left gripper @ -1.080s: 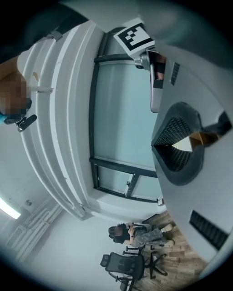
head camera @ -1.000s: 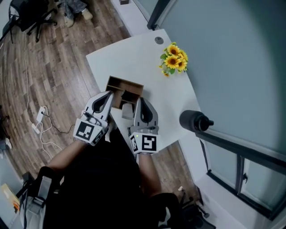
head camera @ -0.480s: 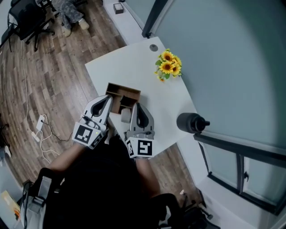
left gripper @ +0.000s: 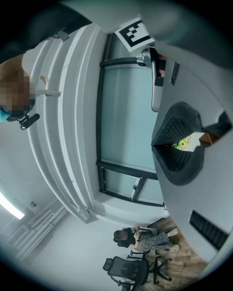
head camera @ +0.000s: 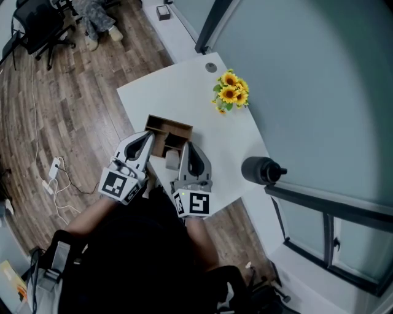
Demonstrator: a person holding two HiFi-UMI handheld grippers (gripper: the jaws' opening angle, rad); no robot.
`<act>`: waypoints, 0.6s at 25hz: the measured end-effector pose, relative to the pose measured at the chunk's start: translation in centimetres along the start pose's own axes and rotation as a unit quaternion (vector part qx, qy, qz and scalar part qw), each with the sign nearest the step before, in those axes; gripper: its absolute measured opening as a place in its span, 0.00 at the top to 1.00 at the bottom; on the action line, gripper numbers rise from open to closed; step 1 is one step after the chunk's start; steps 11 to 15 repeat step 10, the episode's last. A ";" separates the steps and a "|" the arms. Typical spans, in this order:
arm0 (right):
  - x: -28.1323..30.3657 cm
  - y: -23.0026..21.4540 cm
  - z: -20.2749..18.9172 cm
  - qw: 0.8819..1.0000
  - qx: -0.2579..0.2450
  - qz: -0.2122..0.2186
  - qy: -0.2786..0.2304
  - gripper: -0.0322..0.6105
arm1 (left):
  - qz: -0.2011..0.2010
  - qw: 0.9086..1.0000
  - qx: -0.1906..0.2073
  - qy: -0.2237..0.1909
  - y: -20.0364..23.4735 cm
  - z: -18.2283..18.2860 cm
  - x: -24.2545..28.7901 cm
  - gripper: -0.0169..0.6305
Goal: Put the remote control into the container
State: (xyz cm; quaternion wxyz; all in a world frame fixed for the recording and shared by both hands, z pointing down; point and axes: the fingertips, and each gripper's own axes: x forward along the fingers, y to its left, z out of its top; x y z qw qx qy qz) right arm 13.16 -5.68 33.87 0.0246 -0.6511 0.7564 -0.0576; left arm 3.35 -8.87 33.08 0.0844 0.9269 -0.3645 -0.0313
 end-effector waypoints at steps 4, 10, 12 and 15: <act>-0.1 0.1 -0.4 1.000 -0.007 0.008 0.006 0.95 | 0.004 1.000 -0.002 0.000 0.1 -0.2 -0.2 0.96; -0.1 0.0 -0.2 1.000 -0.009 0.012 0.001 0.95 | 0.000 1.000 -0.003 -0.004 -0.4 -0.1 -0.1 0.96; -0.1 0.0 -0.2 1.000 -0.009 0.012 0.001 0.95 | 0.000 1.000 -0.003 -0.004 -0.4 -0.1 -0.1 0.96; -0.1 0.0 -0.2 1.000 -0.009 0.012 0.001 0.95 | 0.000 1.000 -0.003 -0.004 -0.4 -0.1 -0.1 0.96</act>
